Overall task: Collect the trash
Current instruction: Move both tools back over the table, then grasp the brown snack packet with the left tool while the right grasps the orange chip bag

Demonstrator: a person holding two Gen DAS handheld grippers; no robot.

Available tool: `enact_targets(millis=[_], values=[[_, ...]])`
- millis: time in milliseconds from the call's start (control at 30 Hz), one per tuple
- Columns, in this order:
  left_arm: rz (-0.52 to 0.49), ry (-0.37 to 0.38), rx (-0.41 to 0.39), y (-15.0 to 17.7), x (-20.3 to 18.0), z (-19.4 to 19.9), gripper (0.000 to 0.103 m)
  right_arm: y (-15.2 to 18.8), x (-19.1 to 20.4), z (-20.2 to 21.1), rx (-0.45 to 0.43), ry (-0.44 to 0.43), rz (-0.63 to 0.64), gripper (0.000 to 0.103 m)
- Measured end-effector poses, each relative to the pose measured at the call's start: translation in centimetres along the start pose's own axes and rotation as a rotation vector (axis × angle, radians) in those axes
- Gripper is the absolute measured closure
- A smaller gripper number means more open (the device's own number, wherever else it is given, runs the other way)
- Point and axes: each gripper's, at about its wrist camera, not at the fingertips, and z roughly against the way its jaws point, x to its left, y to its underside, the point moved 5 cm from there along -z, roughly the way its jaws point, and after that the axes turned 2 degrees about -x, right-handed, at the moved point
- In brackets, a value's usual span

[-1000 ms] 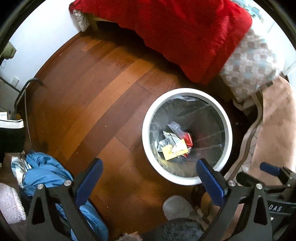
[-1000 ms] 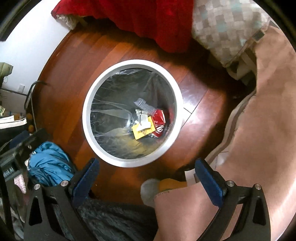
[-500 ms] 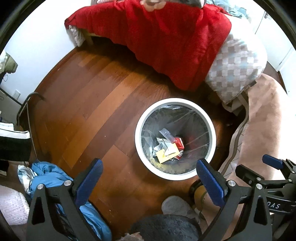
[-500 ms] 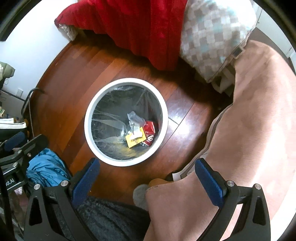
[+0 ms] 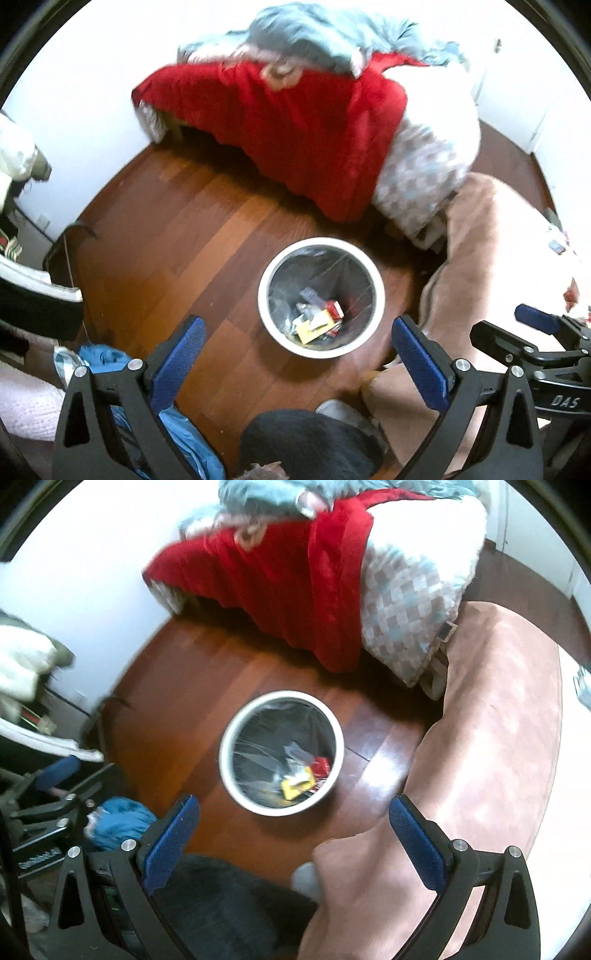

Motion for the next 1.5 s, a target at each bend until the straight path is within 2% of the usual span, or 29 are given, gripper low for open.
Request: enact_targets(millis=[100,200,333,467,567,700,800,867,933,1000,1100,1167,1233,1267,1333,1400,1500], values=[[-0.045,0.033,-0.039,-0.6,-3.0,2.1,0.0,0.5,-2.1,4.5,-0.058,-0.036,-0.059,0.0],[-0.102,0.07,-0.067,-1.0,-7.4,3.3,0.0,1.1,-5.4,8.3,-0.102,-0.033,-0.115,0.0],[-0.196,0.138,-0.071,-0.8,-16.2,3.5,0.0,3.0,-13.3,13.3,-0.139,0.023,-0.228,0.0],[-0.305,0.208,-0.041,0.6,-27.2,2.2,0.0,7.1,-24.5,17.3,-0.147,0.153,-0.413,0.0],[-0.401,0.236,-0.014,1.8,-34.9,0.9,0.0,11.6,-35.2,20.0,-0.148,0.264,-0.639,0.0],[-0.537,0.281,0.043,3.0,-45.9,-1.4,0.0,16.4,-47.1,22.2,-0.187,0.372,-0.913,0.0],[-0.626,0.3,0.077,3.3,-51.9,-3.0,0.001,18.6,-53.7,21.9,-0.214,0.33,-1.103,0.0],[-0.714,0.321,0.135,4.0,-55.7,-4.6,0.001,19.5,-56.5,21.2,-0.232,0.283,-1.212,0.0],[-0.779,0.335,0.188,4.7,-58.1,-5.9,0.002,20.0,-58.4,20.5,-0.235,0.26,-1.307,0.0],[-0.816,0.343,0.214,5.4,-59.8,-7.0,0.008,20.3,-59.8,19.8,-0.235,0.239,-1.365,0.0],[-0.849,0.337,0.237,6.0,-61.3,-8.2,0.028,19.7,-60.8,18.8,-0.237,0.233,-1.395,0.0],[-0.85,0.319,0.233,6.0,-61.7,-8.9,0.066,19.4,-61.3,18.4,-0.239,0.232,-1.397,0.0],[-0.852,0.319,0.228,6.0,-61.8,-8.9,0.066,18.9,-61.2,17.9,-0.236,0.255,-1.365,0.003],[-0.853,0.325,0.219,5.9,-61.7,-8.7,0.067,18.7,-61.5,17.9,-0.231,0.271,-1.346,0.012],[-0.862,0.321,0.206,5.9,-61.7,-8.5,0.067,18.8,-61.7,18.2,-0.215,0.314,-1.31,0.019],[-0.853,0.317,0.204,5.7,-61.1,-8.8,0.068,18.5,-61.8,18.2,-0.181,0.366,-1.264,0.037],[-0.808,0.314,0.202,5.8,-59.6,-8.6,0.068,18.4,-61.2,18.2,-0.176,0.378,-1.222,0.051]])
